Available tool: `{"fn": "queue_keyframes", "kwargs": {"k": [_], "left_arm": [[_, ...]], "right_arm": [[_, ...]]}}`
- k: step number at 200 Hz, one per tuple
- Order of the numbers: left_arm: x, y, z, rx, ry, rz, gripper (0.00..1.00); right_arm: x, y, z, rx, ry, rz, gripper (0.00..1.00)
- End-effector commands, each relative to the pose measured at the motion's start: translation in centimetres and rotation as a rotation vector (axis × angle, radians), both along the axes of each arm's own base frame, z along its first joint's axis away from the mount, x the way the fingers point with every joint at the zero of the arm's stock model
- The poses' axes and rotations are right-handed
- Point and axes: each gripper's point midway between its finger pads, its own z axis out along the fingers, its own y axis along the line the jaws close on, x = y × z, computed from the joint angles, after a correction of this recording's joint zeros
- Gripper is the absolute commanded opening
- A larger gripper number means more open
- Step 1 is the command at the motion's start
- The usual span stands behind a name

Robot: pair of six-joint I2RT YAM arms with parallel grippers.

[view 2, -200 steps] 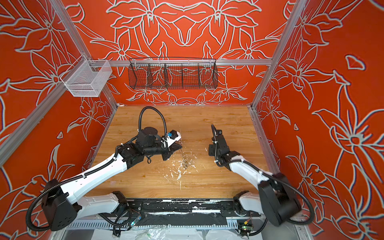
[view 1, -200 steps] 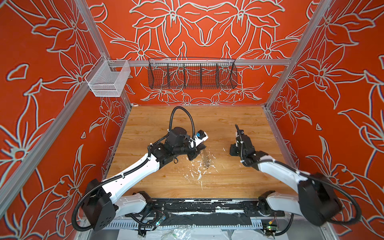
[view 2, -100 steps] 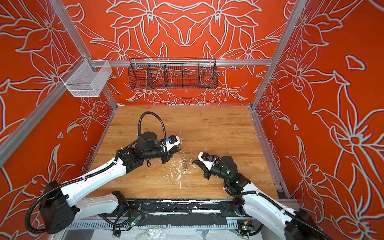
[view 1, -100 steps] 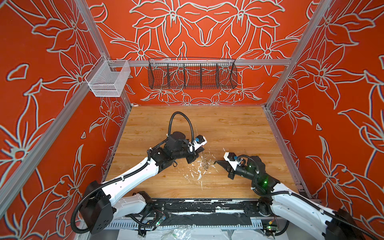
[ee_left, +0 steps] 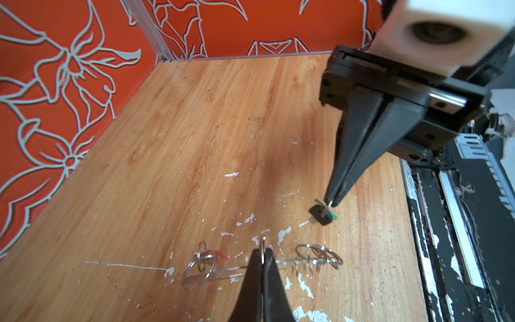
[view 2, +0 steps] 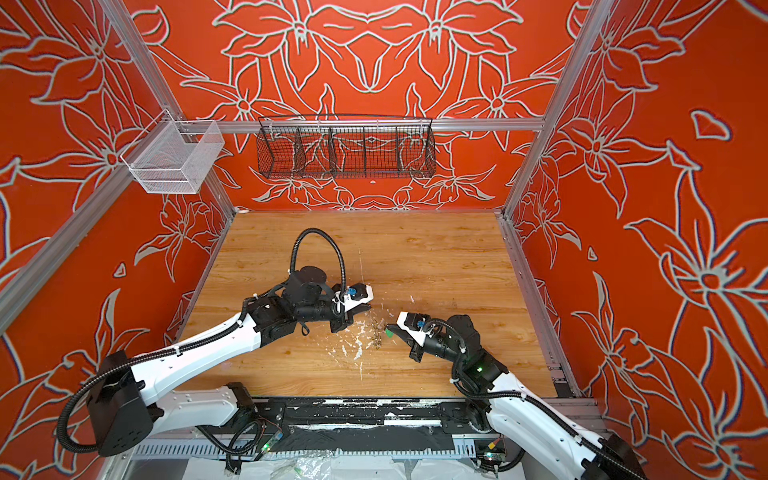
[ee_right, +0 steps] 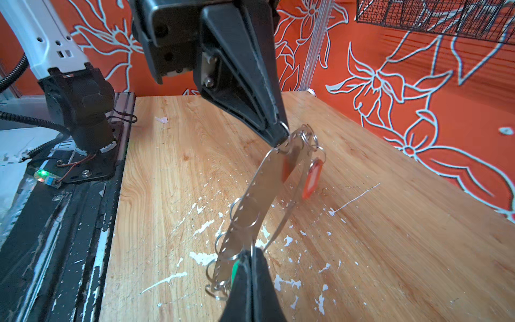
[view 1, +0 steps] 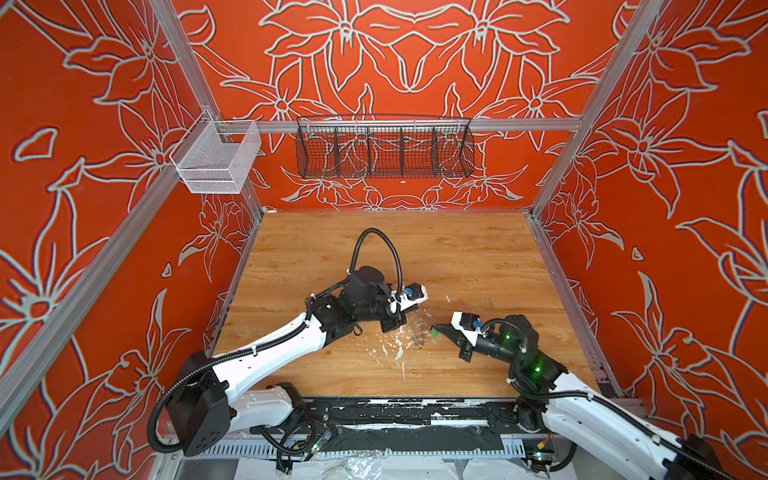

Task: Attach keys to a key ring
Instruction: Insert the key into the keyring.

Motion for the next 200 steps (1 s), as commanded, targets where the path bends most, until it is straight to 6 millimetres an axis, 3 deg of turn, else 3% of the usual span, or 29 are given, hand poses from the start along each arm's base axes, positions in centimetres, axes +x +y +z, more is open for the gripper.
{"fn": "queue_keyframes", "kwargs": {"k": [1,46,79,107,122,152,200], "left_arm": [[-1.0,-1.0,0.2,0.042,-0.079,-0.078,0.00],[-2.4,-1.5,-0.2,0.066,-0.125,-0.139,0.00],[-2.9,-1.7,-0.1,0.057,-0.152,-0.165,0.00],[-2.8,-1.8,0.1,0.053,-0.168,-0.150,0.00],[-2.7,-1.7,0.3,0.049,-0.167,-0.135,0.00],[-2.6,-1.7,0.6,0.040,-0.191,-0.115,0.00],[-2.1,-1.4,1.2,0.042,-0.248,-0.050,0.00]], "right_arm": [[0.0,0.1,2.0,0.035,-0.013,-0.003,0.00],[2.5,-1.5,2.6,0.153,0.217,-0.224,0.00],[2.5,-2.4,2.1,0.257,0.418,-0.307,0.00],[3.3,-4.6,2.0,0.336,0.536,-0.470,0.00],[1.8,-3.1,2.9,0.273,0.510,-0.340,0.00],[-0.2,0.0,5.7,0.333,0.504,-0.086,0.00],[-1.4,2.0,6.4,0.318,0.448,0.023,0.00]]}}
